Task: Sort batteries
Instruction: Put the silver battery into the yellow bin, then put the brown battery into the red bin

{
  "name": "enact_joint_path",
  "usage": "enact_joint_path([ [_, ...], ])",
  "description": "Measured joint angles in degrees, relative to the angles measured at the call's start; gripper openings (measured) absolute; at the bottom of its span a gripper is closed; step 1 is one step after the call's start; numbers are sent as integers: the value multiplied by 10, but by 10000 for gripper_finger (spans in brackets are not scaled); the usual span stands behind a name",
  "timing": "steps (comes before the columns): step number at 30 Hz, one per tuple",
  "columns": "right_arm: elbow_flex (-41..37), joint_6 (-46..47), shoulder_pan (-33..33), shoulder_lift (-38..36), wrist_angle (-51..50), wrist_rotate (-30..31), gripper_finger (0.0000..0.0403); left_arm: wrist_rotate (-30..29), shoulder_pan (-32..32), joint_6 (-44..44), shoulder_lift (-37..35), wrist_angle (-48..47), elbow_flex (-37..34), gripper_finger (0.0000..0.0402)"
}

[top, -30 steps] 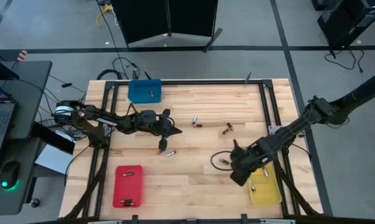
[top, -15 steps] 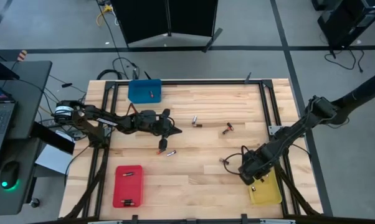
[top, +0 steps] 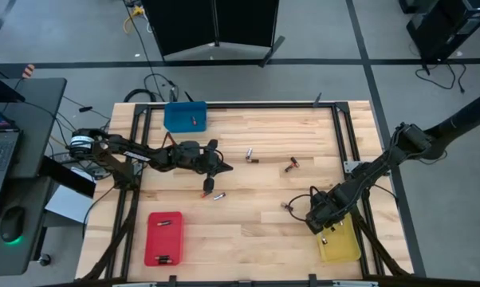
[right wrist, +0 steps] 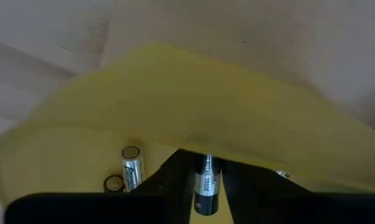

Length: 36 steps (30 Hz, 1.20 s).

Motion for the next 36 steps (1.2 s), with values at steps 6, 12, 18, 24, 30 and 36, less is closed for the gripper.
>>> enact_joint_path([
  [6, 0, -1, 0, 0, -12, 0, 124, -1, 0, -4, 0, 0, 0, 12],
  [12, 21, -18, 0, 0, -26, -19, 123, -2, 0, -4, 0, 0, 0, 12],
  [18, 125, -69, 0, 0, -183, 24, 123, -2, 0, -4, 0, 1, 0, 12],
  [24, 234, -126, -16, -1, -288, 167, 121, -2, 0, -4, 0, 2, 0, 12],
  [30, 259, -199, -99, -1, -289, 311, 109, -2, 0, -4, 0, 2, 0, 12],
  [36, 234, -347, -241, 0, -234, 331, 101, -2, 0, -4, 0, 2, 0, 12],
])
